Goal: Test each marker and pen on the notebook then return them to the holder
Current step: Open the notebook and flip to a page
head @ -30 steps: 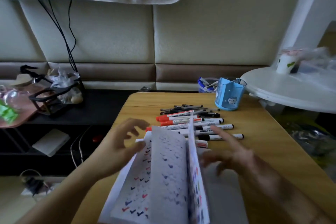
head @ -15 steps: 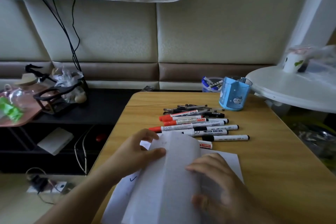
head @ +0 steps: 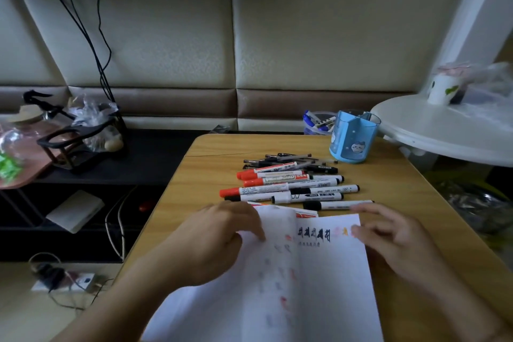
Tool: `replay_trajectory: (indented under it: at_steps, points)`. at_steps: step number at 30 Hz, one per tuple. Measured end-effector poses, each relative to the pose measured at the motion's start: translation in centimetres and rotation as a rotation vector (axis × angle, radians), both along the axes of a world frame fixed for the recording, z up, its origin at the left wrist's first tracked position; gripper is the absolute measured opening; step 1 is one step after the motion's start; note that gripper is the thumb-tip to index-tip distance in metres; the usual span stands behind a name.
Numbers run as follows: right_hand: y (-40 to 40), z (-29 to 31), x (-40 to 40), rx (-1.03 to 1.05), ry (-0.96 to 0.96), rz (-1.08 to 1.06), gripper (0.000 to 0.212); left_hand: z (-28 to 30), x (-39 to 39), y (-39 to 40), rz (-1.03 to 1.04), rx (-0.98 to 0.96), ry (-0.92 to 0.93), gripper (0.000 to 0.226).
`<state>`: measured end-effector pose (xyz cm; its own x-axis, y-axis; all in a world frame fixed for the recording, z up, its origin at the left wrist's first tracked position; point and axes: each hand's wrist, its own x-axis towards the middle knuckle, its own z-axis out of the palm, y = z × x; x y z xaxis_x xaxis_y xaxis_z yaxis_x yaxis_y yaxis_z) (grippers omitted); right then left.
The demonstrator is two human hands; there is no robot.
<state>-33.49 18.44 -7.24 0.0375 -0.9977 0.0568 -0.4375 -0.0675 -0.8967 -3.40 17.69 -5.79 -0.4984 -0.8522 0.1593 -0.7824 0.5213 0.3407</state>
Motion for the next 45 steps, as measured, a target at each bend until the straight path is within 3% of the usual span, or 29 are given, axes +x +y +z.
replay_trajectory:
  at_steps: [2, 5, 8, 11, 13, 14, 17, 20, 22, 24, 26, 29, 32, 35, 38, 40, 42, 43, 45]
  points:
    - [-0.4, -0.9, -0.5, 0.018, 0.140, -0.006, 0.030, -0.1, -0.6, 0.0, 0.092, -0.045, -0.047, 0.031]
    - [-0.8, -1.9, -0.5, -0.001, 0.229, -0.035, 0.035, -1.0, -1.1, -0.1, 0.142, 0.021, -0.172, 0.061]
    - [-1.2, -2.5, -0.7, -0.032, 0.312, -0.042, 0.039, -1.5, -0.2, -0.3, -0.038, 0.064, -0.007, 0.058]
    - [-1.2, -2.6, -0.7, -0.022, 0.492, -0.137, 0.042, -1.6, 1.0, -0.4, -0.205, 0.058, -0.102, 0.056]
    - [-1.1, -2.4, -0.4, -0.179, 0.774, -0.256, 0.045, -1.7, 1.1, -0.4, -0.222, 0.048, -0.084, 0.058]
    - [-1.0, -2.4, -0.1, -0.303, 0.819, -0.246, 0.046, -1.8, 1.1, -0.3, -0.192, 0.043, -0.030, 0.052]
    - [0.0, -2.7, 2.4, -0.522, 0.688, 0.130, 0.041, -2.0, 0.0, -0.2, -0.063, -0.064, -0.004, 0.023]
    - [0.8, -3.9, 4.5, -0.417, 0.685, 0.437, 0.057, -2.1, -1.3, 0.1, 0.022, -0.097, -0.132, 0.056]
    - [0.8, -4.2, 4.8, -0.391, 0.692, 0.491, 0.063, -2.1, -1.6, 0.2, 0.024, -0.111, -0.201, 0.066]
    - [1.0, -4.1, 4.8, -0.404, 0.740, 0.549, 0.069, -1.6, -1.2, 0.3, 0.030, -0.008, -0.257, 0.068]
    - [1.1, -4.4, 4.9, -0.527, 0.872, 0.587, 0.071, -0.8, -0.6, 0.7, 0.008, 0.162, -0.310, 0.072]
    - [0.8, -4.7, 5.4, -0.703, 0.987, 0.647, 0.072, 0.4, -0.3, 1.9, -0.031, 0.207, -0.469, 0.069]
    - [0.9, -4.2, 5.7, -0.690, 0.978, 0.691, 0.079, 0.9, -2.0, 2.3, 0.043, 0.185, -0.527, 0.042]
    - [0.8, -4.9, 6.2, -0.744, 0.966, 0.625, 0.059, -0.6, -5.0, 1.6, 0.228, 0.085, -0.311, 0.018]
    - [0.7, -5.3, 5.5, -0.718, 0.838, 0.625, 0.034, -3.2, -6.1, 1.0, 0.283, -0.080, -0.178, 0.025]
    - [1.0, -4.1, 4.2, -0.566, 0.577, 0.652, 0.036, -4.6, -5.8, 0.9, 0.279, -0.116, -0.126, 0.030]
    - [0.8, -3.3, 2.9, -0.381, 0.283, 0.524, 0.032, -5.3, -5.5, 0.8, 0.244, -0.159, -0.094, 0.029]
    - [0.3, -3.2, 2.4, -0.411, 0.253, 0.400, 0.026, -5.4, -5.5, 0.8, 0.227, -0.180, -0.089, 0.028]
    - [-1.2, -2.9, 2.1, -0.501, 0.423, 0.157, 0.020, -5.1, -5.7, 0.9, 0.197, -0.185, -0.111, 0.030]
